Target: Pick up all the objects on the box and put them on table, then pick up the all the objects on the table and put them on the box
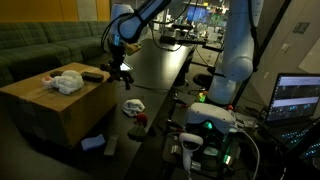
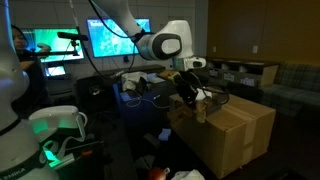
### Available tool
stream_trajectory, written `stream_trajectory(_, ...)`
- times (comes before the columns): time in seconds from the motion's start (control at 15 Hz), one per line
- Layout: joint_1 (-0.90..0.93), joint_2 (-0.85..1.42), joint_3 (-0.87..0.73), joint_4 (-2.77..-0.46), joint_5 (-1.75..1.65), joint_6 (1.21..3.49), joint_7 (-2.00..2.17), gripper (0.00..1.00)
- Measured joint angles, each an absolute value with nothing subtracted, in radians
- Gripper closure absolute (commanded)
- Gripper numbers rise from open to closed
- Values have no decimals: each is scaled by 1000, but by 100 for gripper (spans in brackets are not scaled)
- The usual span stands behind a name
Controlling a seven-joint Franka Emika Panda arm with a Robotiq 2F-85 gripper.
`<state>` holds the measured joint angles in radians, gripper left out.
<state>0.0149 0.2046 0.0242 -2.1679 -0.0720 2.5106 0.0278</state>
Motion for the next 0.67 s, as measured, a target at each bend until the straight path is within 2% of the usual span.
stream_trajectory(0.67,15,408,-13,-1777,-109,2412,32,96)
